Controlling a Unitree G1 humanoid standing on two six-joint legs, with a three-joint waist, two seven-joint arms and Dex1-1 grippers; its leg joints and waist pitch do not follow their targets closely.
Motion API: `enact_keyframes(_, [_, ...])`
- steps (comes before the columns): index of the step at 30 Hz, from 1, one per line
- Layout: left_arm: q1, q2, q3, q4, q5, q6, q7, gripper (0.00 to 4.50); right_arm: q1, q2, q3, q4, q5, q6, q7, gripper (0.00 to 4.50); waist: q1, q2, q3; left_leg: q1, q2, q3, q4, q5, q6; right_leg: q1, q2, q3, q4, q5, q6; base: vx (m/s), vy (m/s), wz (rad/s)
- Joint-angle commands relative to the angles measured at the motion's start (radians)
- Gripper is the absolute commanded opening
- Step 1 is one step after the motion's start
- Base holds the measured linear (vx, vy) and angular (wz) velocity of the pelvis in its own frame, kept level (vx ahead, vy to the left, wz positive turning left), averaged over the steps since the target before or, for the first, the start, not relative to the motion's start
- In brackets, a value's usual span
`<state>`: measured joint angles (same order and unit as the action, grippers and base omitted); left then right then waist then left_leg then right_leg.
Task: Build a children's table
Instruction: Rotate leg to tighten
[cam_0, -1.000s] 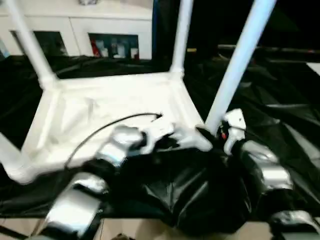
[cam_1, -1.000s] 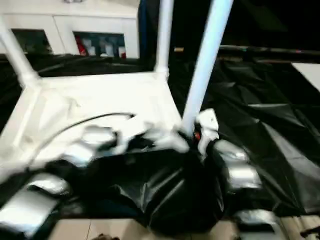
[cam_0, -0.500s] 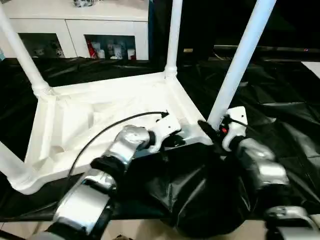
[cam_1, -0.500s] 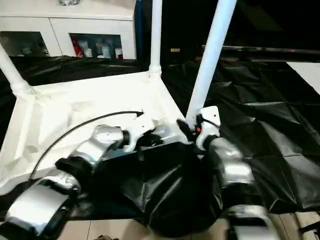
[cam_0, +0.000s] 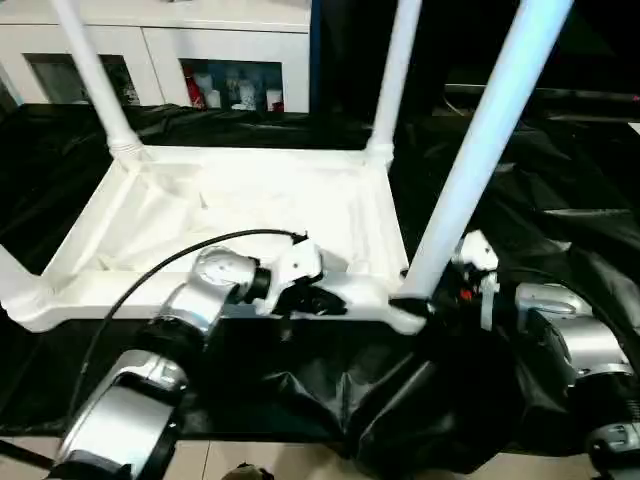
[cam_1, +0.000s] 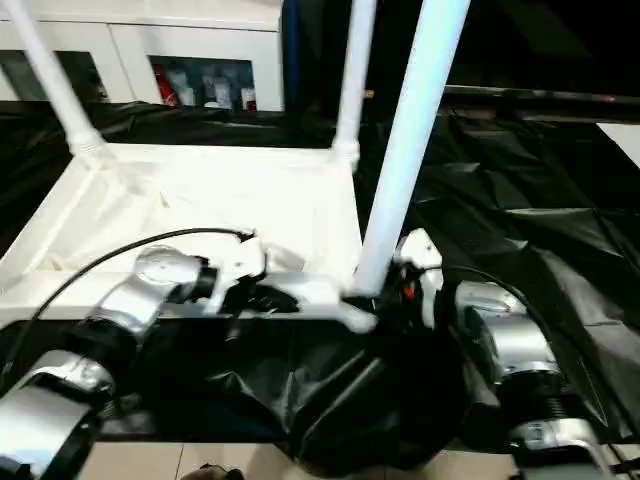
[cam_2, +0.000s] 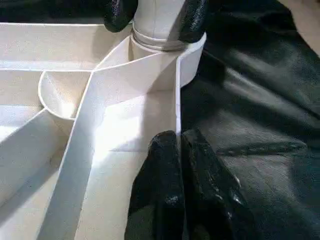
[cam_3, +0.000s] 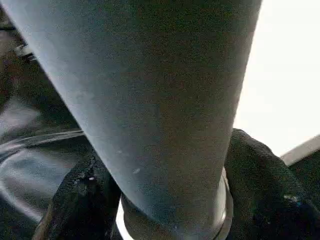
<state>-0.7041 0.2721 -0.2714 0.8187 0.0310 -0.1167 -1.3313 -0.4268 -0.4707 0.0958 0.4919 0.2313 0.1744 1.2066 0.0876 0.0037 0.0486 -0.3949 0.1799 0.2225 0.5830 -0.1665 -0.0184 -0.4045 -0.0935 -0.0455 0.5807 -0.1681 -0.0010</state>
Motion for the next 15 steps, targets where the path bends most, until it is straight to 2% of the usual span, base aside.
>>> enact_keyframes(1, [0.01, 0.003, -0.013, -0.043, -0.029, 0.0, -0.079, 0.0, -0.007, -0.027, -0.012, -0.001, 0.001, 0.02, 0.001, 2.96, 0.0, -0.012, -0.064, 0.037, 0.064, -0.028, -0.067, -0.242, 0.056, 0.035, -0.06, 0.03, -0.054, -0.212, -0.255, 0.0, 0.0, 0.0])
enact_keyframes(5, [0.016, 0.002, -0.011, -0.055, -0.029, 0.004, -0.079, 0.0, -0.006, -0.018, -0.007, -0.01, 0.018, 0.031, 0.02, 2.62, 0.001, -0.013, -0.066, 0.037, 0.064, -0.028, -0.066, -0.237, 0.05, 0.036, -0.06, 0.031, -0.052, -0.2, -0.254, 0.0, 0.0, 0.0])
enact_keyframes(11, [0.021, -0.004, -0.016, -0.066, -0.035, 0.012, -0.069, 0.0, 0.018, -0.012, 0.0, -0.033, 0.023, 0.041, 0.027, 2.44, 0.002, -0.014, -0.065, 0.035, 0.062, -0.028, -0.064, -0.227, 0.055, 0.036, -0.062, 0.032, -0.053, -0.205, -0.249, 0.0, 0.0, 0.0])
enact_keyframes(15, [0.011, -0.027, -0.007, -0.037, -0.013, -0.008, 0.016, 0.0, 0.043, 0.02, -0.018, -0.031, 0.003, 0.023, -0.068, 2.4, 0.001, -0.014, -0.066, 0.036, 0.063, -0.029, -0.065, -0.238, 0.046, 0.034, -0.06, 0.032, -0.054, -0.218, -0.24, 0.0, 0.0, 0.0])
